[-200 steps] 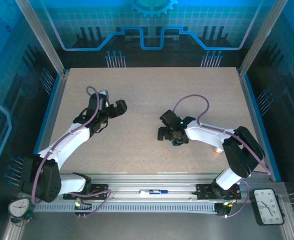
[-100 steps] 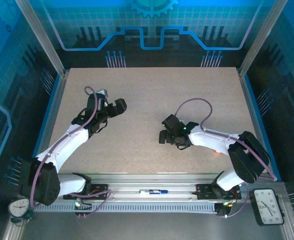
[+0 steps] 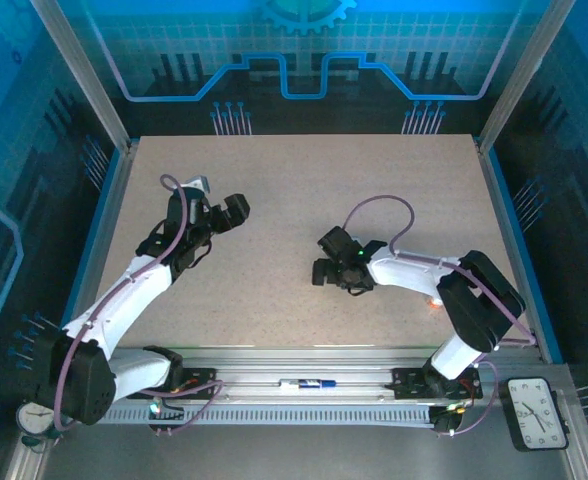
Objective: Sort the pills into containers
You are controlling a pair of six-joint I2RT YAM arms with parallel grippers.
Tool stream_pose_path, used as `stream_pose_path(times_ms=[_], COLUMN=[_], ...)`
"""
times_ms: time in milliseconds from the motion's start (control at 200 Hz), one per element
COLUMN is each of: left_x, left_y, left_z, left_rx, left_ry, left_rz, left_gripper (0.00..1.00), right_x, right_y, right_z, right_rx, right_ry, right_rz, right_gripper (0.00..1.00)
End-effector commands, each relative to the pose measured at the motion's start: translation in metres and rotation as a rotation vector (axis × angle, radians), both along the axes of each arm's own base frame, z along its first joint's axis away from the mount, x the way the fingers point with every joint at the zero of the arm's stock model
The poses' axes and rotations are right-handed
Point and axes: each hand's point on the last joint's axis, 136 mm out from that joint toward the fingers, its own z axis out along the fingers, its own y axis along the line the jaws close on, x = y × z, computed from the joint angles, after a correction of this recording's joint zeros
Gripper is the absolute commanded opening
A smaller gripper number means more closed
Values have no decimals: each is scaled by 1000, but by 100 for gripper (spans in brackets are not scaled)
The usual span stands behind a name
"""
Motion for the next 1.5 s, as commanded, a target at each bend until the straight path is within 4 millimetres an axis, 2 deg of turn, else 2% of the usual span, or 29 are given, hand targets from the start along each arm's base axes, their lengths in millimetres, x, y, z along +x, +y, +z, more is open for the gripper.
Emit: stream_pose_path(times_ms=[0, 120, 325, 480, 755, 901, 1231, 1496], left_x=[-1, -1, -2, 0, 0, 1, 2, 2], left_y=[2, 5, -6, -5, -8, -10, -13, -15], left_z=[4, 2, 2, -1, 0, 1, -5, -7], left_rx=[-23, -39, -59, -57, -66, -75, -109, -124], left_ry=[-35, -32, 3, 33, 29, 23, 44, 45], left_rz=[16, 42, -18, -4, -14, -20, -17, -20], left_gripper=[99, 99, 99, 99, 99, 99, 99, 99], right_x=[6, 5, 5, 5, 7, 8, 5, 4], right_y=[23, 32, 13, 2, 15, 13, -16, -38], right_z=[10, 14, 18, 22, 15, 9, -6, 0], right_rx=[39, 30, -69, -137, -146, -175, -254, -230], right_ry=[-26, -36, -48, -34, -14, -9, 9, -8], right_rz=[56, 101, 84, 42, 47, 50, 18, -28], right_gripper=[100, 99, 99, 99, 97, 92, 88, 87])
